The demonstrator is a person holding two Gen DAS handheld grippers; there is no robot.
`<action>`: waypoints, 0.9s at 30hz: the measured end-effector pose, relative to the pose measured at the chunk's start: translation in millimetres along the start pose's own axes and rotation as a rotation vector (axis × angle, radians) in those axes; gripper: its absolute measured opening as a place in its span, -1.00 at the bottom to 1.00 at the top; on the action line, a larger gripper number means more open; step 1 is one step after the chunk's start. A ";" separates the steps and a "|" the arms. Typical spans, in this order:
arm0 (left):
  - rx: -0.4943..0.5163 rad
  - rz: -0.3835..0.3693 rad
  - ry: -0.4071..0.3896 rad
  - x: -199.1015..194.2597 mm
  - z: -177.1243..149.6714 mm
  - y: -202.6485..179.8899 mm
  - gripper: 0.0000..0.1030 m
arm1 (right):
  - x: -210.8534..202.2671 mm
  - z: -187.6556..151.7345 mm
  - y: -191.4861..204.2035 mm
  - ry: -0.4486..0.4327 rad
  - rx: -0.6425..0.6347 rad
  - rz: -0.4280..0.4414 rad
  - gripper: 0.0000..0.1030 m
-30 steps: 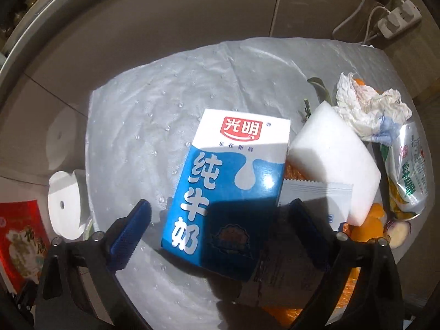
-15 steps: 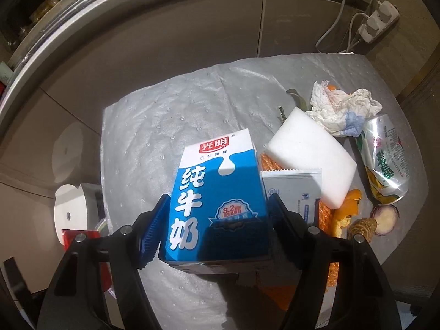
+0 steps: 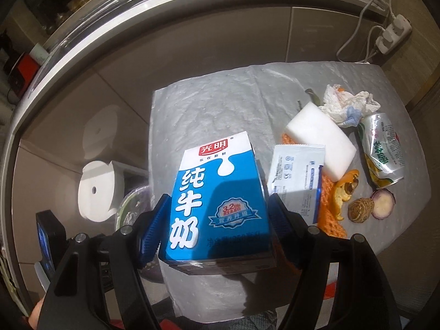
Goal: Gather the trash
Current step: 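Carry both items over the trash bin and open both grippers to drop them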
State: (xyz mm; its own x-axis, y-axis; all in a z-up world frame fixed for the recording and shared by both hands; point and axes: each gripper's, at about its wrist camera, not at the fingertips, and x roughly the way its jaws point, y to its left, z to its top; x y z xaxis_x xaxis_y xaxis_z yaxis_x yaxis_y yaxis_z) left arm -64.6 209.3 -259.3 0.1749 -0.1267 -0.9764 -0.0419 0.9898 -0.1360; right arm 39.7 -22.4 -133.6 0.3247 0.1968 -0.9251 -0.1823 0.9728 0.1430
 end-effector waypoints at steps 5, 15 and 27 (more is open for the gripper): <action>0.004 0.029 -0.080 -47.1 -7.2 8.0 0.65 | 7.8 -20.4 52.6 0.050 -0.169 0.104 0.40; -0.044 0.132 -0.093 -91.6 -44.4 38.0 0.81 | 63.6 -50.3 157.2 0.184 -0.468 0.276 0.40; -0.052 0.143 -0.092 -95.6 -50.8 32.2 0.81 | 58.2 -41.3 149.5 0.215 -0.449 0.258 0.87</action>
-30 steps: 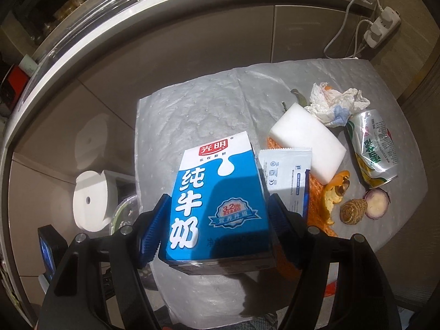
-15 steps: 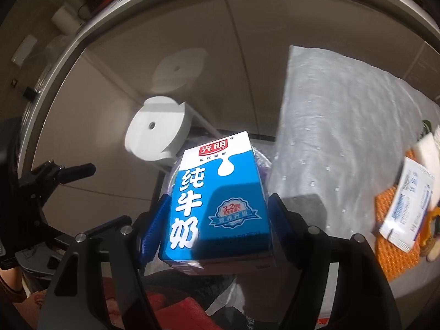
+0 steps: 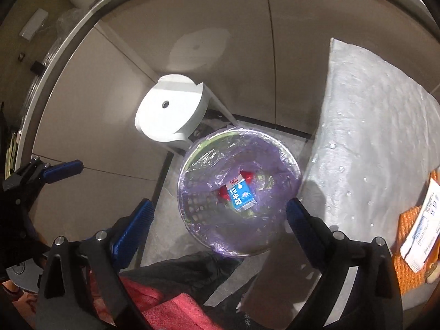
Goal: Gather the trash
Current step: 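Carry both items over the trash bin and open both grippers to drop them, then grasp the white sachet with the left gripper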
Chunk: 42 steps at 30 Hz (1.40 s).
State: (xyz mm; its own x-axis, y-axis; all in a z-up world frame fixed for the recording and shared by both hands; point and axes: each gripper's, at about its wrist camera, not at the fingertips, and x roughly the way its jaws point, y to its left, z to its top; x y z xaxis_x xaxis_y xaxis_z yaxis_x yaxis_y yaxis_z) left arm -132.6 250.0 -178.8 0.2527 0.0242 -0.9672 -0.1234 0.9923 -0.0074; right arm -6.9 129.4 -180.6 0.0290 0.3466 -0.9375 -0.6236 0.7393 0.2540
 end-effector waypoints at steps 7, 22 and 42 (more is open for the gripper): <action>0.100 -0.041 -0.037 -12.0 29.2 -47.1 0.81 | -90.5 -31.0 -81.2 -0.164 0.195 -0.115 0.96; 0.317 -0.300 -0.010 13.1 112.5 -258.0 0.82 | -191.8 -165.3 -262.3 -0.268 0.547 -0.320 0.96; 0.216 -0.226 0.187 101.8 154.8 -332.6 -0.41 | -187.4 -191.9 -346.5 -0.260 0.510 -0.185 0.96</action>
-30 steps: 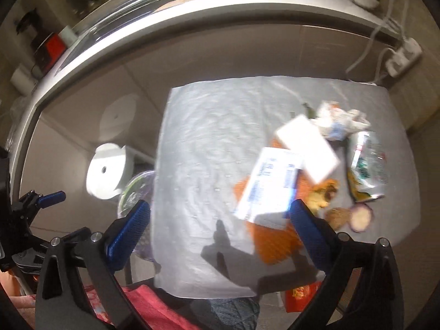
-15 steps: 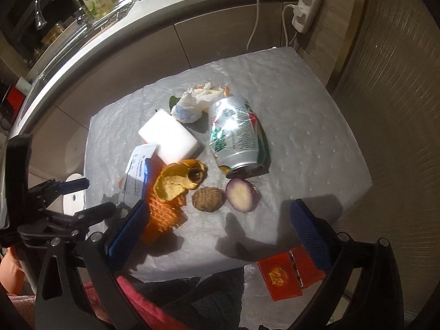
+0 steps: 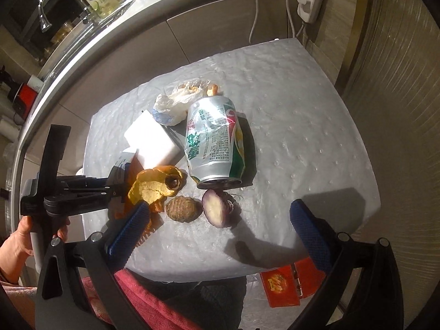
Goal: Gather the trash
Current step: 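Grasp the white sachet with the left gripper, then grasp the green-and-white can with the right gripper while the left gripper lifts the sachet, then lower the sachet into the bin and open the left gripper while the right gripper carries the can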
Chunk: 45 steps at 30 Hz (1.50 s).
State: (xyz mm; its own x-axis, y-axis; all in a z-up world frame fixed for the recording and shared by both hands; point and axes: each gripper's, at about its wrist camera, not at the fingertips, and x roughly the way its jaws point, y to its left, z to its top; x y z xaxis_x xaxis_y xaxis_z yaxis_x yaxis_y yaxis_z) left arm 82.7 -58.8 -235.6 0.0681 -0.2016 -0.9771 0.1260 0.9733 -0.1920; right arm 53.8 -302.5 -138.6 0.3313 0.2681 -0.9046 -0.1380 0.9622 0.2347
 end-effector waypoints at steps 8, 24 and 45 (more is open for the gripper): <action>-0.028 -0.064 -0.048 -27.3 -6.5 6.8 -0.69 | 12.8 9.6 -3.0 -0.007 -0.086 0.007 0.95; -0.095 -0.121 -0.192 -101.3 -17.7 30.6 -0.69 | 113.6 60.4 10.3 0.143 -0.052 -0.011 0.45; -0.308 0.065 -0.237 -115.4 -134.9 185.4 -0.69 | 2.1 45.0 128.1 0.000 -0.172 0.080 0.45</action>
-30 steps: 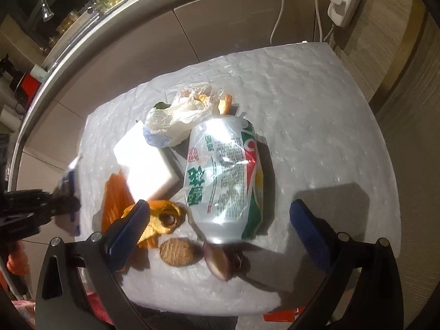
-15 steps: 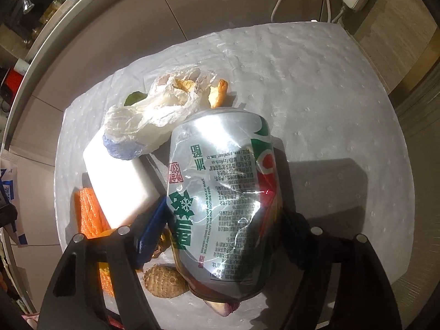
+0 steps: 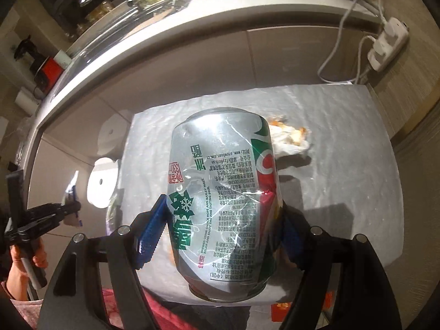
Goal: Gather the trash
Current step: 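Lower the sachet into the bin and open the left gripper while the right gripper carries the can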
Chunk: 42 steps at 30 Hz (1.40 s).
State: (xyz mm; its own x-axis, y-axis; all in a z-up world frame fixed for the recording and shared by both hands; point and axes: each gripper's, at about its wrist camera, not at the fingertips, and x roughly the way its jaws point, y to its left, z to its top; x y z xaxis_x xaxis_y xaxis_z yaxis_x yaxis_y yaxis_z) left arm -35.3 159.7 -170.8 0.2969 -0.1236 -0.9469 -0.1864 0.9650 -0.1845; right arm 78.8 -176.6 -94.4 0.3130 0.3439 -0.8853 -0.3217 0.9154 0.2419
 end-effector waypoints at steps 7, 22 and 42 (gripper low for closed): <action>0.086 0.110 0.025 32.3 -28.4 41.5 -0.69 | 10.1 -4.0 96.9 0.039 -0.103 0.056 0.45; 0.207 0.141 0.131 113.5 -53.4 82.0 -0.69 | 46.2 -40.0 223.8 0.143 -0.224 0.062 0.45; 0.194 0.132 0.076 88.1 -59.0 82.8 0.17 | 68.4 -54.7 249.5 0.199 -0.288 0.072 0.45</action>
State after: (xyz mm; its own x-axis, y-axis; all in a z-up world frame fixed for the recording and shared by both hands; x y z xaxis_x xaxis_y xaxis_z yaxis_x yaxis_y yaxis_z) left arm -79.8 215.1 -285.1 0.2094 -0.0035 -0.9778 -0.0331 0.9994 -0.0107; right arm -29.0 63.9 -116.3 0.1095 0.3317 -0.9370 -0.5844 0.7841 0.2092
